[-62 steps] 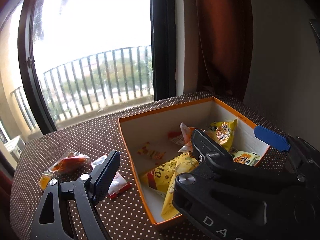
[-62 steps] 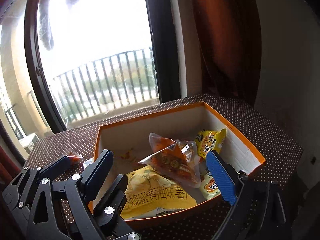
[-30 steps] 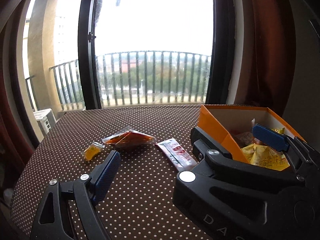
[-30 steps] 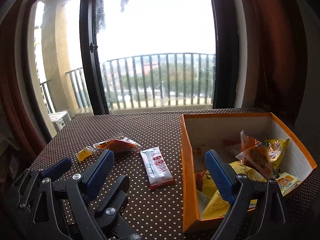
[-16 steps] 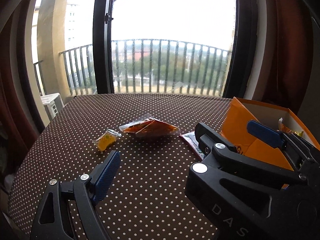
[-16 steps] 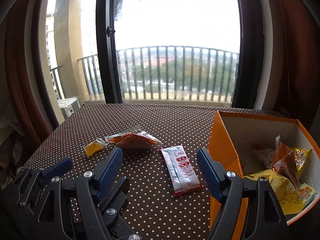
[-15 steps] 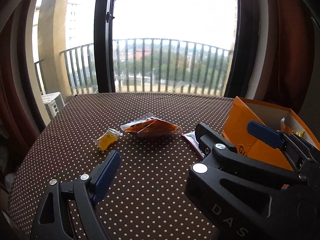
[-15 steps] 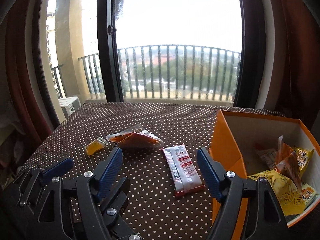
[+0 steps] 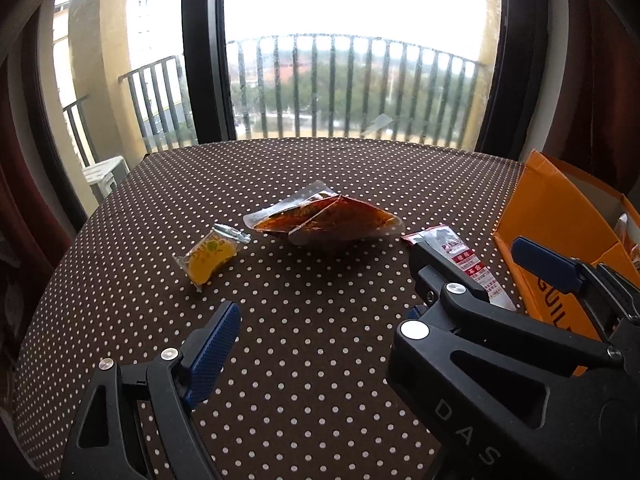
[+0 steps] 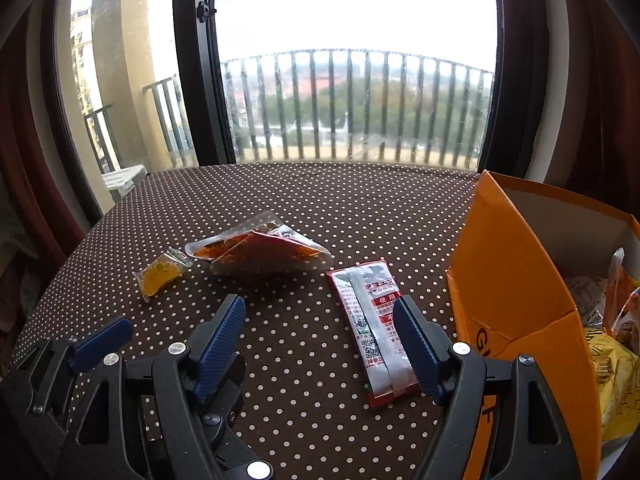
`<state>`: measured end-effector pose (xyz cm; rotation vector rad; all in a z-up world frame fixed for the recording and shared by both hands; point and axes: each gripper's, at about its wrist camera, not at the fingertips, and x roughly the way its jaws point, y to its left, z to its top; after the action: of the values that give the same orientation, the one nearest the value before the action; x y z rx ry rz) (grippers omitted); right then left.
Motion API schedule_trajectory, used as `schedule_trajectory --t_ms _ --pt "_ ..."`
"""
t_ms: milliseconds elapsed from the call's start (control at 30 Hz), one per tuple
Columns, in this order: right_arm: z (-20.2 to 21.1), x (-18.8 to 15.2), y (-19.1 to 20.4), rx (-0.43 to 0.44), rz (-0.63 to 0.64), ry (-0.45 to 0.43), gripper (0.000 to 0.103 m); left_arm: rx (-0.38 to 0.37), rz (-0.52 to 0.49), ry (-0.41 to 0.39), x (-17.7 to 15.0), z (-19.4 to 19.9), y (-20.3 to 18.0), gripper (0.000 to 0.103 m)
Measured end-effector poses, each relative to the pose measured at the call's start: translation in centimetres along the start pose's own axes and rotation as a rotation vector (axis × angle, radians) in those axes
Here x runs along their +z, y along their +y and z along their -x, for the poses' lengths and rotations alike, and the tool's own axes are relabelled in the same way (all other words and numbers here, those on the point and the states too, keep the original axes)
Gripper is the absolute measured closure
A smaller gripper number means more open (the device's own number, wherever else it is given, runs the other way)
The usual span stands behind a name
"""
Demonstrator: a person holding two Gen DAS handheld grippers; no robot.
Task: Organize snacks
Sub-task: 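Reach the right tool to the red-and-white spicy strip pack and close on it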
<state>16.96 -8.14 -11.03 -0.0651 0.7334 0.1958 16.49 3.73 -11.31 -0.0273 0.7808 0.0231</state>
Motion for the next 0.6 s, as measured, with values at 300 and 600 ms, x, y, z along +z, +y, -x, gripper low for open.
schedule_trajectory --t_ms 300,600 --pt "-2.8 1.3 -1.8 -0.037 -0.05 0.042 0.024 -0.039 -0.097 0.057 2.1 -2.4 -1.4 0.017" --pt "-5.8 0.8 -2.6 -0.08 -0.066 0.118 0.023 -0.044 -0.096 0.136 1.7 -4.7 -1.5 0.017"
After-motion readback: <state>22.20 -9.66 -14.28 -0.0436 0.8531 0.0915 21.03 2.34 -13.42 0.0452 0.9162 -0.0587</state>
